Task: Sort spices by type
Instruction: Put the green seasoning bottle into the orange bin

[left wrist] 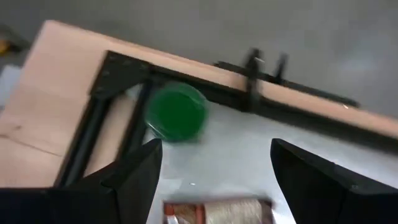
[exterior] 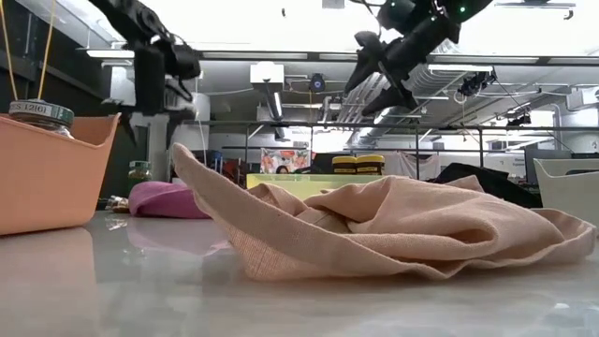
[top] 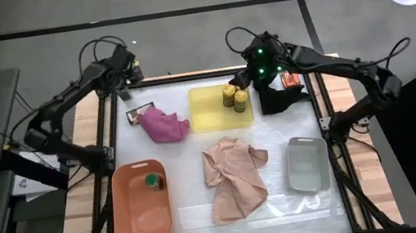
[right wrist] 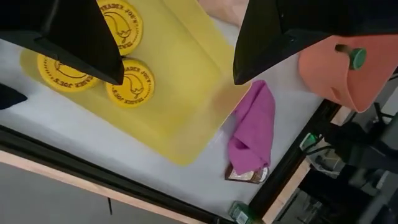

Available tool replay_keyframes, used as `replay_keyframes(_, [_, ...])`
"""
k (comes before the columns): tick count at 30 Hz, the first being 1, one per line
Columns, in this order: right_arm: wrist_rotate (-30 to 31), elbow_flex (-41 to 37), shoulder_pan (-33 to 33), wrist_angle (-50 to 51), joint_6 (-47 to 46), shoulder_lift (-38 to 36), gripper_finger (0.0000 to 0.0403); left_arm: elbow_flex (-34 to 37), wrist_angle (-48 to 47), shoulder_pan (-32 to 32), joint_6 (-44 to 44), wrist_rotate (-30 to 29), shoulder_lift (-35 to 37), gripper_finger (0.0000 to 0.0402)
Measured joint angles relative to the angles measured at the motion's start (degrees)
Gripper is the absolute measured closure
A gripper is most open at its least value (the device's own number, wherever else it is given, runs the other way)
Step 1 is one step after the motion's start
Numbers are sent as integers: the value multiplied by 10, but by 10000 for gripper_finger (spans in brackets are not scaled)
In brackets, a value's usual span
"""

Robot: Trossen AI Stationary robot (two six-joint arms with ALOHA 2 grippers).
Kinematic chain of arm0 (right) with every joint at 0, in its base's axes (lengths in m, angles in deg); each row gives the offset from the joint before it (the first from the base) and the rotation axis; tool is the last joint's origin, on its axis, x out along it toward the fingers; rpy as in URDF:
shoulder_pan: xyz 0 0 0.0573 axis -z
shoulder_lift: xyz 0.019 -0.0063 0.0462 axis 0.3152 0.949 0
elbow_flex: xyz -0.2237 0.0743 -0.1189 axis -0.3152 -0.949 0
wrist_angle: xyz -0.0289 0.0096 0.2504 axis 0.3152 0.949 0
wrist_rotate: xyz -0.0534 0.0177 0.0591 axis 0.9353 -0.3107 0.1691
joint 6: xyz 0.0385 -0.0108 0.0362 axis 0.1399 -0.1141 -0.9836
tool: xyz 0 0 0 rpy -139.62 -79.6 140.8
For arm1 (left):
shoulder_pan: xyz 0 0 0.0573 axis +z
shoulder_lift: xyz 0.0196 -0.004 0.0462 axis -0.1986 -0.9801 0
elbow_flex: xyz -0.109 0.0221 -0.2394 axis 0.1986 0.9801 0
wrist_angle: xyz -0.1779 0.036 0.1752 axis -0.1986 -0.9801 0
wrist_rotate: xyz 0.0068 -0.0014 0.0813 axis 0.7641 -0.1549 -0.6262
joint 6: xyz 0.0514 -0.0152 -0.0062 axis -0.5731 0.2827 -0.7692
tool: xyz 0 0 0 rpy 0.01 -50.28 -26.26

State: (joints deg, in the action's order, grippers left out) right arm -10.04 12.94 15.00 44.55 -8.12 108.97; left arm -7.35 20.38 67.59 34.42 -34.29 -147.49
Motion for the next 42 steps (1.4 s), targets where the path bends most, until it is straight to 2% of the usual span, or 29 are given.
replay_keyframes(4, [2,0,1,-2,-19,4,105,0,17,3,35,-65,-30,118])
replay_keyframes(9, [3,0,1,-4,-35,4,105,0,22,-3,60,-112,-52,118])
replay_keyframes(21, [10,0,1,-1,-35,4,105,0,11,-10,109,-191,-104,118])
replay_keyframes(26, [2,0,0,3,-31,4,105,0,-2,-10,170,-184,-125,118])
replay_keyframes(30, [1,0,0,5,-26,4,105,0,0,-10,225,-204,-128,118])
replay_keyframes(33, [0,0,0,5,-25,4,105,0,8,-10,235,-218,-135,118])
replay_keyframes(42, [0,0,0,5,-15,4,105,0,4,-12,276,-196,-140,123])
